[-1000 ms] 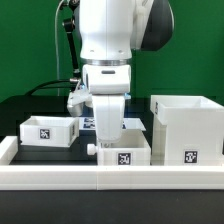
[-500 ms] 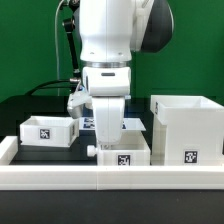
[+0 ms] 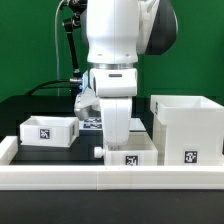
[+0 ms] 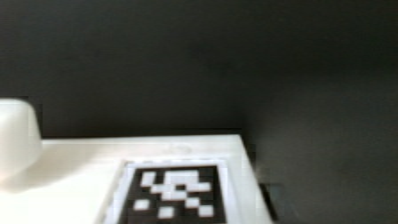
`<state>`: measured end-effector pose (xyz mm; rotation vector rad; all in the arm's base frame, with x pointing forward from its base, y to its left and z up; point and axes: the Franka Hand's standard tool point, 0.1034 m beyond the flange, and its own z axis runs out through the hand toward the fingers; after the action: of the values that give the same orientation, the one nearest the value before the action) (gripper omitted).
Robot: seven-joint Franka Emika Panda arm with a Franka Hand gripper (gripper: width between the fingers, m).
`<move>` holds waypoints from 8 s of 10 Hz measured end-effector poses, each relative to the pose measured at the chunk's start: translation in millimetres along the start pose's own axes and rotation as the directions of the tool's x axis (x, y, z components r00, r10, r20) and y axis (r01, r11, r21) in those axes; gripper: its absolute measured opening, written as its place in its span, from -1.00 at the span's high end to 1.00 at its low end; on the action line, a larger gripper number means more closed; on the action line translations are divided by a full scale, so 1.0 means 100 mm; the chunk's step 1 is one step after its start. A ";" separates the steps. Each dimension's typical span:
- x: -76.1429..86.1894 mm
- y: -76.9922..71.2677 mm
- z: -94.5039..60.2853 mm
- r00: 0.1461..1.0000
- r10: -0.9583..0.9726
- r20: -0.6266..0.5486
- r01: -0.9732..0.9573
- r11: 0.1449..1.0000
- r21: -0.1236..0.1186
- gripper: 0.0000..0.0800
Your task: Assemble drawer
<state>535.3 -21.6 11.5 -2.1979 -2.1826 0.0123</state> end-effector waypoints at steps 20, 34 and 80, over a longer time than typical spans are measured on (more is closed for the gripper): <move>0.18 0.01 0.01 1.000 -0.013 0.018 0.013 1.000 -0.008 0.89; 0.24 0.08 -0.11 0.998 0.062 0.025 -0.062 0.998 -0.017 -0.32; 0.24 0.53 -0.11 0.982 0.022 -0.189 -0.028 0.999 -0.030 -0.62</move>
Offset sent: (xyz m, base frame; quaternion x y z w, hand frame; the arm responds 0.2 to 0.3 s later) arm 0.0053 0.0046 0.0034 0.0006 -0.0145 -0.0035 0.9999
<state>589.4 1.8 21.1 -2.1442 -2.0684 -0.2228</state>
